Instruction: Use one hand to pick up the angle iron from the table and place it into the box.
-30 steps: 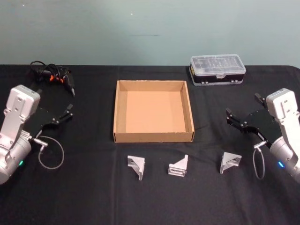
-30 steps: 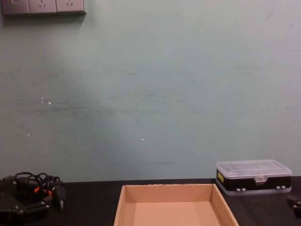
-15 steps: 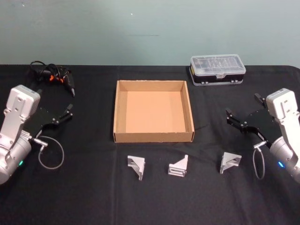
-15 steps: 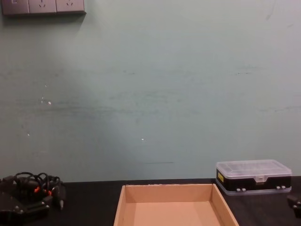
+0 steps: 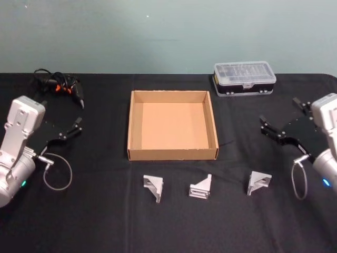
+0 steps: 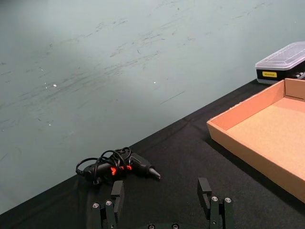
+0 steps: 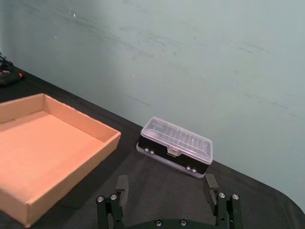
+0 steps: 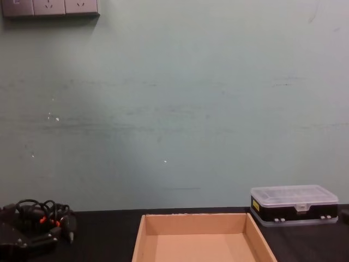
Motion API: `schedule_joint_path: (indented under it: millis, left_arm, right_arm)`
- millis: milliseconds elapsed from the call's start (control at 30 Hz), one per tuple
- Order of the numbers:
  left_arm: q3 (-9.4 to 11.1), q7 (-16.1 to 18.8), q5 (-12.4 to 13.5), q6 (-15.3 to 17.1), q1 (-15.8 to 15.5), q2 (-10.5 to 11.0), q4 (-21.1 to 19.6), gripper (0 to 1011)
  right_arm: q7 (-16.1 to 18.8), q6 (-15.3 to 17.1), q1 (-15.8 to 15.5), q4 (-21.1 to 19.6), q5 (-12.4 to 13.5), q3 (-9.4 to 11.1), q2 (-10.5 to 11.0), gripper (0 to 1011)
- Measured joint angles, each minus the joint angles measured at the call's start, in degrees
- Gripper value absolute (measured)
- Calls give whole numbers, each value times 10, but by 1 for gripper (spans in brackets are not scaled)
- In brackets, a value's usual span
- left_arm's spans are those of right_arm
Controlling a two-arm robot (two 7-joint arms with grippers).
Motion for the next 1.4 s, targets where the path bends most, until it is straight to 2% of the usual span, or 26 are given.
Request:
schedule_joint_path:
  millis: [167,300,333,400,500,633,733,900,933,967,1033,1133,1267,1400]
  left_arm:
    - [0,0,0,0,0,0,0,1011]
    - [0,0,0,0,0,0,0,1011]
    - [0,0,0,0,0,0,0,1011]
    - [0,0,0,0,0,0,0,1011]
    - [0,0,0,0,0,0,0,1011]
    - [0,0,0,0,0,0,0,1011]
    - [0,0,0,0,0,0,0,1011]
    - [0,0,0,0,0,0,0,1011]
    - [0,0,0,0,0,0,0,1011]
    - [0,0,0,0,0,0,0,1012]
    - [0,0,0,0,0,0,0,1011]
    - [0,0,0,0,0,0,0,1011]
    - [0,0,0,0,0,0,0,1011]
    - [0,0,0,0,0,0,0,1011]
  right_arm:
    - [15,8,-47,-48,28,28,24,1003]
    - [26,17,-97,-92,52,55,51,1003]
    - [31,21,-120,-111,63,67,63,1003]
    - [34,27,-141,-128,74,80,73,1003]
    - [37,47,-198,-173,101,109,95,1003]
    - [39,70,-247,-214,127,132,105,1003]
    - [39,96,-275,-240,150,145,104,1003]
    - [19,148,-291,-271,173,152,90,1003]
    - [7,173,-290,-280,176,151,84,1003]
    - [7,173,-290,-280,176,151,84,1003]
    - [-8,220,-278,-293,181,142,74,1003]
    - [-14,246,-268,-298,182,135,69,1003]
    - [-16,298,-238,-300,179,113,59,1003]
    - [-16,324,-217,-293,168,97,51,1003]
